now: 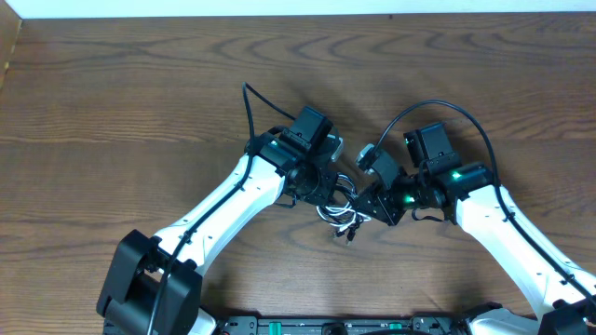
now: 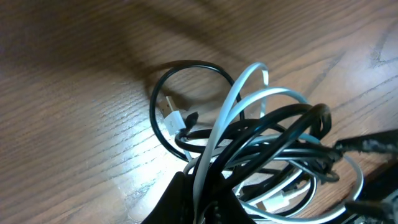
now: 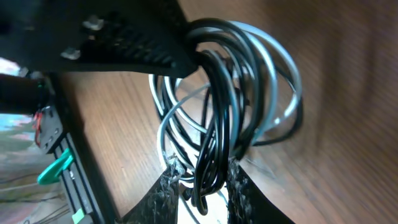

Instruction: Untangle cables

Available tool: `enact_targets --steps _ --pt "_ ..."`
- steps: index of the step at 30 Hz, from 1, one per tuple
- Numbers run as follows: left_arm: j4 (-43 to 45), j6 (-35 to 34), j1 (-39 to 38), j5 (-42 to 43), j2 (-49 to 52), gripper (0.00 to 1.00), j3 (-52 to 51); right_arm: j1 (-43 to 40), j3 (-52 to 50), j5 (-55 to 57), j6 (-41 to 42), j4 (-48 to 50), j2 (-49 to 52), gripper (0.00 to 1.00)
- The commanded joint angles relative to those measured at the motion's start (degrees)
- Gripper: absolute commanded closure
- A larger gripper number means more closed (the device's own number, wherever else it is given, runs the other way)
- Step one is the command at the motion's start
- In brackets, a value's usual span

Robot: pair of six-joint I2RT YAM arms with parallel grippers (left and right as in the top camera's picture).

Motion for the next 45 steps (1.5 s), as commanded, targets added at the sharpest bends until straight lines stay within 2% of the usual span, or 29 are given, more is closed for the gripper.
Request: enact_targets --steps 1,6,12,15,18,23,27,33,39,45 --pt "0.66 -0.26 0.24 2.71 0.28 0.93 -0.13 0.22 1.03 -3.56 -2.19 -0.50 -0.39 0.78" --pt "2.69 -0.33 0.24 10.56 0.26 0.93 -0.13 0.22 1.01 0.61 -2.16 -1.86 -0.35 0.78" --pt "2.86 -0.72 0.24 10.86 0.26 0.93 -0.13 0.22 1.01 5.20 -1.88 -2.69 -0.35 0.78" --pt "2.86 -0.72 0.24 10.86 0.26 0.92 -0.13 0.22 1.01 10.10 -1.11 -3.17 -0.35 0.86" --pt "2.84 -0.74 0.37 10.86 0.24 0.92 -0.13 0.22 1.01 16.98 3.39 -3.26 -0.35 0.99" --pt "2.69 -0.74 1.64 10.84 0.24 0.93 -0.13 0.20 1.01 28.06 12.17 -3.32 -0.35 0.95" --pt "1.90 -0.72 2.78 10.84 0.24 0.93 -0.13 0.17 1.01 33.94 17.09 -3.37 -0.35 0.99" --pt "1.09 -0.70 3.41 10.84 0.24 0.93 -0.13 0.17 1.01 46.62 29.57 -5.68 -0.35 0.99" --pt "1.09 -0.70 3.41 10.82 0.24 0.93 -0.13 0.15 1.01 49.92 35.41 -7.63 -0.35 0.95" --pt "0.20 -0.68 3.41 10.38 0.24 0.93 -0.13 0.15 0.98 58.31 44.85 -11.74 -0.35 0.90"
